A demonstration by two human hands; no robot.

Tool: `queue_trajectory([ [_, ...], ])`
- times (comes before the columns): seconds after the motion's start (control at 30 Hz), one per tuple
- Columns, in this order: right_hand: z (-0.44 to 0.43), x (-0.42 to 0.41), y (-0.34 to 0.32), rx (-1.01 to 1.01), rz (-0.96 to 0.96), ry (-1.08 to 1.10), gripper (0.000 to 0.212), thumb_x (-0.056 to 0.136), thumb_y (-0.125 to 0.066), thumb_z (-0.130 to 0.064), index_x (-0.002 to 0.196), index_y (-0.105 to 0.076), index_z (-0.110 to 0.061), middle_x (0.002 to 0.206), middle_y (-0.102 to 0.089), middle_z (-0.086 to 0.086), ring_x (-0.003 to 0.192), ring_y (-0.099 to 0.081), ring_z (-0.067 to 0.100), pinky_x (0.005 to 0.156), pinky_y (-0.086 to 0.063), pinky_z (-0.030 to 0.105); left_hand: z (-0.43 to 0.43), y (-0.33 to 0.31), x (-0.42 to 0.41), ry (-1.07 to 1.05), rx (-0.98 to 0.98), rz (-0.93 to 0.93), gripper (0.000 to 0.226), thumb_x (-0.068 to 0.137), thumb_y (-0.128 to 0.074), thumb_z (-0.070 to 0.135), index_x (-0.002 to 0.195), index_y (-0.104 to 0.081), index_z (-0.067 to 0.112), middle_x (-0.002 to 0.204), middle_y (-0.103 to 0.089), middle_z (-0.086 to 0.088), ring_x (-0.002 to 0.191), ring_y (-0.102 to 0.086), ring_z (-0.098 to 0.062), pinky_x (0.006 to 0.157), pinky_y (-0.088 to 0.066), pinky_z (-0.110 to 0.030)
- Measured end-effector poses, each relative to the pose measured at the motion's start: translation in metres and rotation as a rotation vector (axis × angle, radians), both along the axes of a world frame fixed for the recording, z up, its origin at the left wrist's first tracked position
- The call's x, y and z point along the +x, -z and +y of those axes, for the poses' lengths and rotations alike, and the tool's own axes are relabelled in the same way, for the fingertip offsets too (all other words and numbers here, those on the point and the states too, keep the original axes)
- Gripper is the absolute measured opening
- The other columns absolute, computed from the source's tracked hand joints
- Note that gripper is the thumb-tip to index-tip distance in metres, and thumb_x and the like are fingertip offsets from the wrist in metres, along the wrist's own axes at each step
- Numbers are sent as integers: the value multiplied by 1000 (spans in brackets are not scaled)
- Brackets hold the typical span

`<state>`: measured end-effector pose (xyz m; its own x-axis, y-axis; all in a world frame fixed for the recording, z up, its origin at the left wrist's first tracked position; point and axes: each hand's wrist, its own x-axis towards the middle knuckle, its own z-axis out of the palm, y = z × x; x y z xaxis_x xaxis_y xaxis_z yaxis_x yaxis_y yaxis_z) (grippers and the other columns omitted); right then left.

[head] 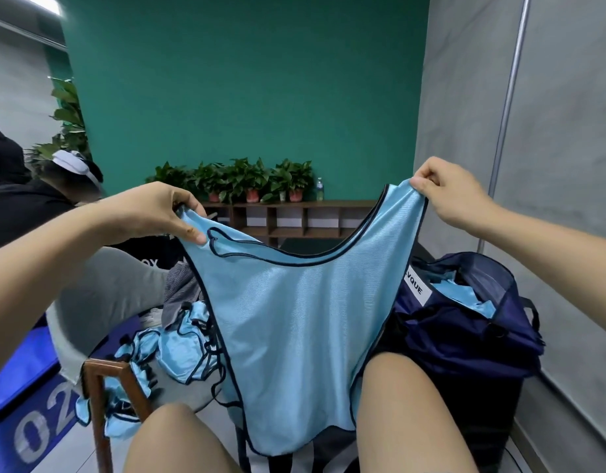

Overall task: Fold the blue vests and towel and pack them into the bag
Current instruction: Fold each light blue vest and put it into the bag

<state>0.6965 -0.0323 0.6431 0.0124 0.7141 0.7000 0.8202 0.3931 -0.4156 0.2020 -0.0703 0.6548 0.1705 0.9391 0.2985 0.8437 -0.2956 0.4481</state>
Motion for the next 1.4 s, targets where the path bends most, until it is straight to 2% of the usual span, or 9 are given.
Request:
queue_trajectory([
  [0.23, 0, 3, -3, 24, 22, 3, 15, 106, -57, -28, 96, -65, -19, 84, -65, -3, 73, -54, 13, 62, -40, 32, 2, -1, -4, 52, -70, 66, 49, 64, -102, 25, 106, -76, 26, 89, -80, 3, 77, -72, -14, 79, -53, -35],
  [0.33, -1, 3, -4, 30, 32, -1, 15, 105, -58, -28, 96, -65, -19, 83, -64, -4, 73, -54, 12, 61, -40, 30, 5, 0, -4, 47, -15, 69, 35, 72, -98, 34, 101, -79, 32, 88, -79, 4, 85, -72, -24, 81, -50, -37],
  [0.5, -1, 4, -4, 35, 37, -5, 15, 105, -58, -28, 95, -65, -19, 81, -64, -3, 70, -54, 12, 60, -39, 31, 6, 1, -3, 27, 90, 4, 32, 80, -84, 57, 95, -80, 28, 85, -75, -11, 71, -61, -22, 71, -45, -34],
  [0.67, -2, 4, -5, 41, 54, -15, 15, 104, -58, -28, 95, -65, -19, 79, -62, -6, 69, -51, 9, 61, -38, 30, 10, 2, 4, 24, 165, -164, 31, 91, -78, 49, 88, -78, 18, 98, -63, -24, 81, -52, -27, 55, -43, -18],
  [0.77, -1, 4, -6, 56, 59, -22, 15, 105, -59, -29, 96, -65, -19, 79, -62, -6, 69, -51, 8, 62, -38, 30, 12, 2, 9, 17, 248, -222, 39, 98, -72, 46, 89, -75, 8, 95, -59, -10, 80, -55, -26, 56, -41, -23],
  [0.9, 0, 4, -9, 82, 73, -34, 17, 105, -60, -33, 95, -65, -20, 81, -63, -7, 72, -52, 7, 65, -40, 29, 11, 7, 18, -21, 300, -288, 43, 104, -61, 49, 91, -66, 9, 61, -53, 9, 46, -37, -6, 54, -28, -27],
  [1.1, 6, 2, -18, 80, 100, -90, 14, 103, -62, -30, 94, -66, -20, 72, -57, -12, 66, -48, 6, 63, -38, 29, 13, 0, 30, -1, 331, -400, 36, 107, -63, 34, 100, -69, 0, 43, -49, 20, 33, -37, 1, 35, -26, -9],
  [1.2, 13, 2, -28, 95, 108, -93, 12, 101, -63, -28, 95, -67, -19, 75, -59, -12, 67, -49, 6, 66, -39, 31, 26, -5, 26, 21, 269, -519, 31, 104, -68, 32, 103, -73, 1, 52, -61, 18, 35, -45, 3, 37, -34, -9],
  [1.4, 45, 4, -45, 101, 161, -106, 12, 97, -67, -32, 93, -71, -21, 82, -68, -8, 77, -58, 11, 77, -49, 35, 61, -16, 12, 75, 189, -576, 32, 82, -85, 37, 103, -83, 13, 103, -80, -9, 75, -69, -5, 64, -54, -16],
])
